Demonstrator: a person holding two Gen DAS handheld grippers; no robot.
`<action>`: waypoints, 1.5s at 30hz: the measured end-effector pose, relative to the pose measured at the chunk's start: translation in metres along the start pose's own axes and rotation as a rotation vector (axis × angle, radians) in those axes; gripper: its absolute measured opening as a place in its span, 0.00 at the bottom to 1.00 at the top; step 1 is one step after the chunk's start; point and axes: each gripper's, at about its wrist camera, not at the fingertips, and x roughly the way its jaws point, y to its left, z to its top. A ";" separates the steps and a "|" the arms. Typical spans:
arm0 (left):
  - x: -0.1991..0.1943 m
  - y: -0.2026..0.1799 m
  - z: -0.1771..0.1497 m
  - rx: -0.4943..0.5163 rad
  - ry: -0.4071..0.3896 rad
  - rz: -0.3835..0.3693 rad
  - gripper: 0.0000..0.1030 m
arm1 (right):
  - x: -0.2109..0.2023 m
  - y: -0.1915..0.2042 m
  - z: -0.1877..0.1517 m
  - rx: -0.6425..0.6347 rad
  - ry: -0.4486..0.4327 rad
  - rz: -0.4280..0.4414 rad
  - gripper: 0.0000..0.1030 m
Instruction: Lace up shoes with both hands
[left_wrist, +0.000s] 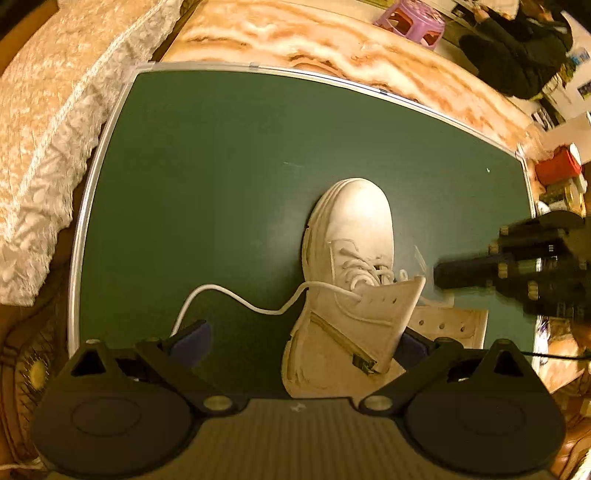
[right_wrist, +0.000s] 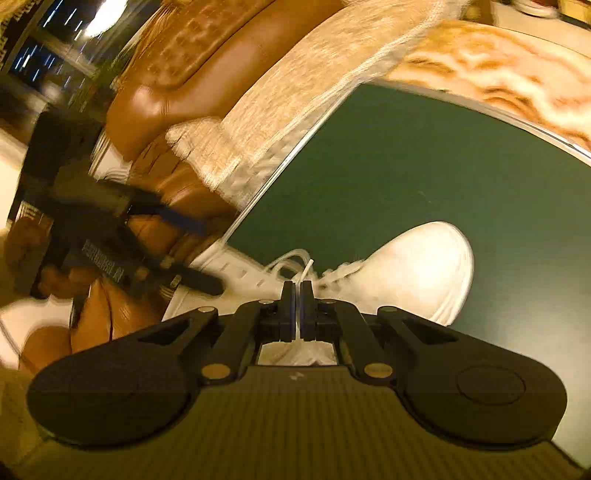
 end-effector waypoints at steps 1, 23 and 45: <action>0.000 0.002 0.001 -0.013 0.004 -0.011 1.00 | 0.005 0.005 0.000 -0.032 0.031 0.007 0.03; 0.006 0.002 0.003 -0.018 0.020 -0.041 1.00 | 0.026 0.040 0.021 -0.308 0.202 0.032 0.03; 0.009 0.003 0.003 -0.014 0.020 -0.046 1.00 | 0.030 0.035 0.015 -0.288 0.138 0.024 0.03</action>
